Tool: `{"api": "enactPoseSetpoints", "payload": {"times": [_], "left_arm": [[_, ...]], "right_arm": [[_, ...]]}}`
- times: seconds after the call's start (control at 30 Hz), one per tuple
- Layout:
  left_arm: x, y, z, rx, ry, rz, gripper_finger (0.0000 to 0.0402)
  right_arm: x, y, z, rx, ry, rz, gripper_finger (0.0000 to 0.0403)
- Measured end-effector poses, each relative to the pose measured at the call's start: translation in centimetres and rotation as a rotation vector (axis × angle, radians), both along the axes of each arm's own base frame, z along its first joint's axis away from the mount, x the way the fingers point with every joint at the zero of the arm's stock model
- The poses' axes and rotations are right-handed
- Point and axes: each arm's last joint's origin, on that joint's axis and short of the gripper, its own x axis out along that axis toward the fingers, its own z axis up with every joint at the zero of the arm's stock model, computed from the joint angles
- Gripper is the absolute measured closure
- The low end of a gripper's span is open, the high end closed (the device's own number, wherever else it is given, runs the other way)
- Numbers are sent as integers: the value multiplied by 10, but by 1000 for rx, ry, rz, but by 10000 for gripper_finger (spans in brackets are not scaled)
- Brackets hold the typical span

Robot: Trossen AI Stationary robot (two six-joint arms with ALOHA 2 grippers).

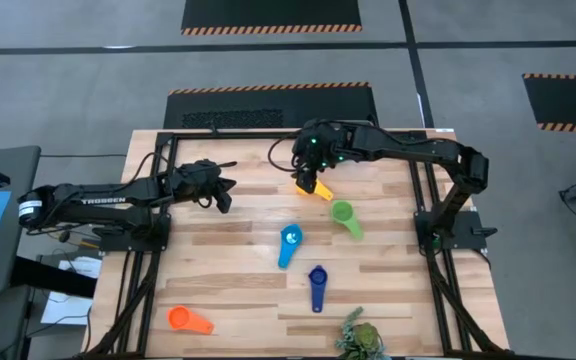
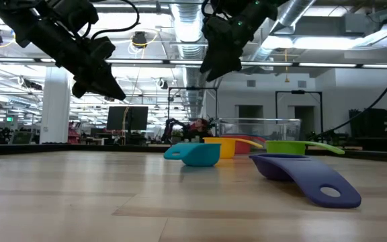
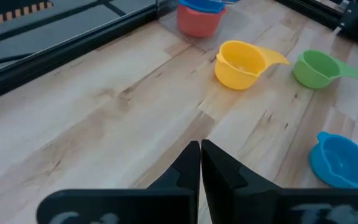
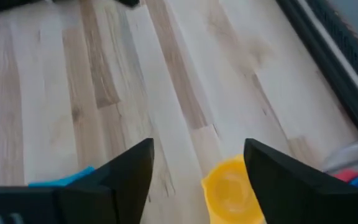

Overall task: Nest measuring cups in basket
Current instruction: Stack the yellow measuring cup on top of the blue measuring cup in the transparent bin

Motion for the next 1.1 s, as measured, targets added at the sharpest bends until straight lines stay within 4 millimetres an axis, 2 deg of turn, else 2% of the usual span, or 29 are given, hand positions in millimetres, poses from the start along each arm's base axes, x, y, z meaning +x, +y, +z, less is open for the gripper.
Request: {"api": "enactPoseSetpoints", "payload": {"times": [0.27,0.4,0.57,0.67,0.9,1.1], "left_arm": [[0,0,0,0,1,1,401],[0,0,0,0,1,1,401],[0,0,0,1,2,1,402],[0,0,0,-1,2,3,401],[-1,0,-1,-20,1,15,401],[-1,0,-1,-23,7,16,402]], "right_arm": [[-7,2,-6,18,98,-20,111],[-8,2,3,18,114,-17,111],[7,-7,26,25,204,-14,111],[27,-16,35,-25,228,26,111],[64,-30,21,8,246,-5,111],[73,-27,-21,97,443,-32,111]]}}
